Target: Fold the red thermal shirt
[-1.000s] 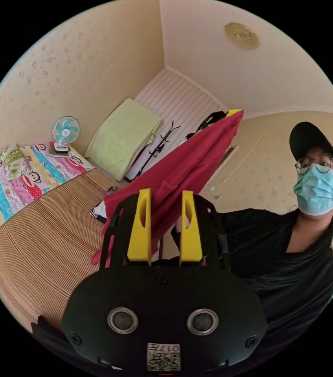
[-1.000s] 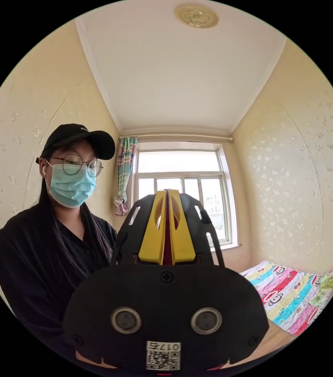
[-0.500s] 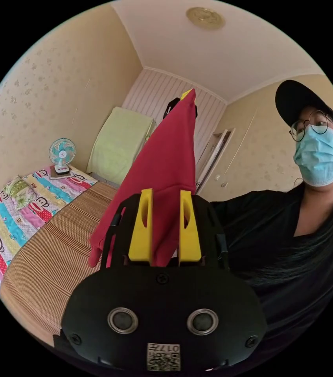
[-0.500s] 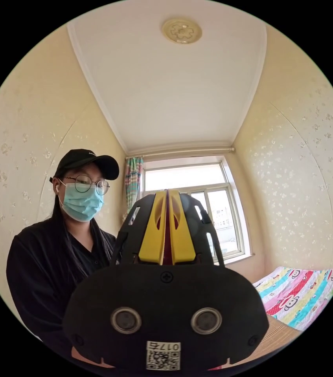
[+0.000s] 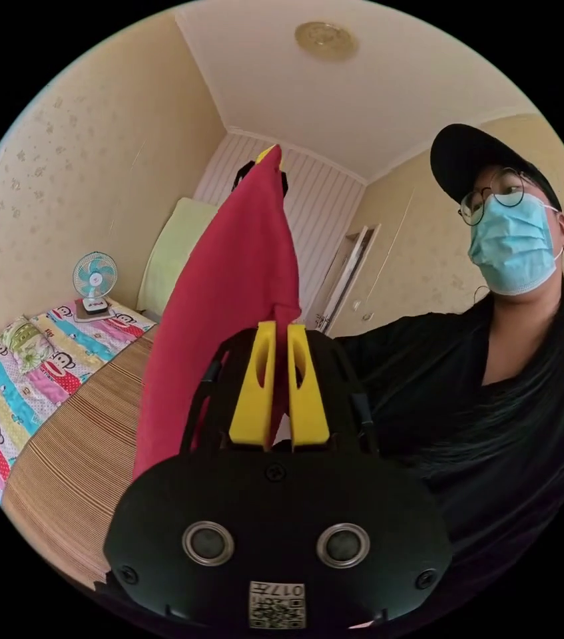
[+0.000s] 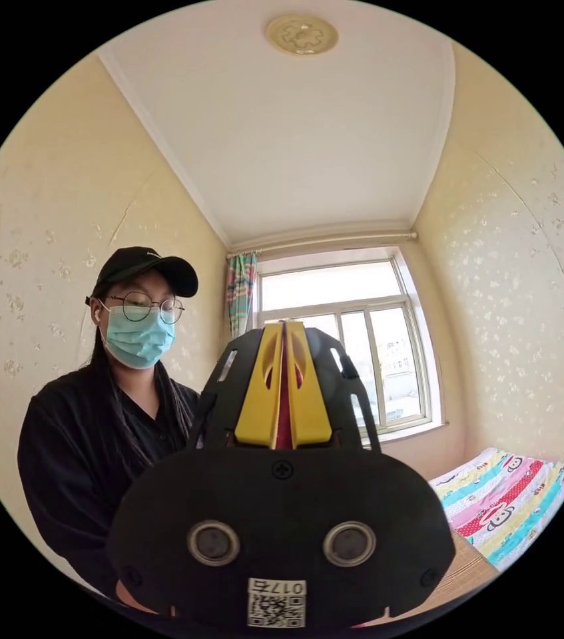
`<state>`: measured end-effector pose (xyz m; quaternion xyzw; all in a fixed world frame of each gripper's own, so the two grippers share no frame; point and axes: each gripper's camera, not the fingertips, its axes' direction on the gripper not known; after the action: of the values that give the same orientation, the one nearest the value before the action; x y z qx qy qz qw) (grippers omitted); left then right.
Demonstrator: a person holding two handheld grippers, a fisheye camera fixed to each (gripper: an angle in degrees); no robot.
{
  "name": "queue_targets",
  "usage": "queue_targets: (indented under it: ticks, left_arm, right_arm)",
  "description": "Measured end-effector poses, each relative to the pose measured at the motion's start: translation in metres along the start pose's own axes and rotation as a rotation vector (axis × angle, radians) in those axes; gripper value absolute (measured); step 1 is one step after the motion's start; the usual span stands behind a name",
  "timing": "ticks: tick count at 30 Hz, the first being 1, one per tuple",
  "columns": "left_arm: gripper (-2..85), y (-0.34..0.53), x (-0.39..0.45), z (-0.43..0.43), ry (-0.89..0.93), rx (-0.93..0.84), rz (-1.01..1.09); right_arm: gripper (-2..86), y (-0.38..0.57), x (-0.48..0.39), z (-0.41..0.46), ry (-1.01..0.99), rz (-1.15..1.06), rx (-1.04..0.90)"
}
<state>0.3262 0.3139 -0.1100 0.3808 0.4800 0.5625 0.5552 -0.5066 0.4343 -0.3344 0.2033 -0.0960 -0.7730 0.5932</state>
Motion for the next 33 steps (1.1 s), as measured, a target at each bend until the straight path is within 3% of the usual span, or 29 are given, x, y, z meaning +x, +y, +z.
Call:
queue_targets:
  ticks: [6,9,12,17,22,26,29,31,33]
  left_arm:
    - [-0.5,-0.015,-0.039,-0.059,0.251,0.248,-0.048]
    - [-0.6,-0.035,-0.043,-0.059,0.296,0.218,-0.027]
    - [-0.6,-0.053,-0.046,-0.052,0.37,0.192,-0.018]
    - [-0.5,-0.075,-0.041,-0.049,0.444,0.14,-0.005]
    - [-0.5,-0.088,-0.033,-0.052,0.481,0.106,0.0]
    - [-0.5,-0.095,-0.015,-0.061,0.494,0.072,0.036]
    - [-0.5,-0.103,0.008,-0.068,0.495,0.036,0.085]
    - [-0.5,-0.109,0.021,-0.07,0.476,0.017,0.101]
    - [-0.5,-0.118,0.036,-0.073,0.446,-0.005,0.12]
  right_arm:
    - [1.7,0.027,0.048,-0.043,0.261,0.19,-0.096]
    - [3.3,0.056,0.05,-0.05,0.54,0.329,-0.207]
    - [5.8,0.1,0.029,-0.063,0.726,0.336,-0.201]
    - [14.7,0.186,0.003,-0.061,0.557,0.367,-0.237]
    - [18.3,0.258,0.036,-0.022,0.702,0.423,-0.398]
    - [16.8,0.278,0.126,-0.007,0.75,0.584,-0.488]
    - [19.0,0.262,0.167,0.004,0.648,0.546,-0.479]
    - [20.5,0.253,0.187,0.019,0.432,0.492,-0.469]
    - [20.4,0.257,0.215,0.04,0.048,0.489,-0.444]
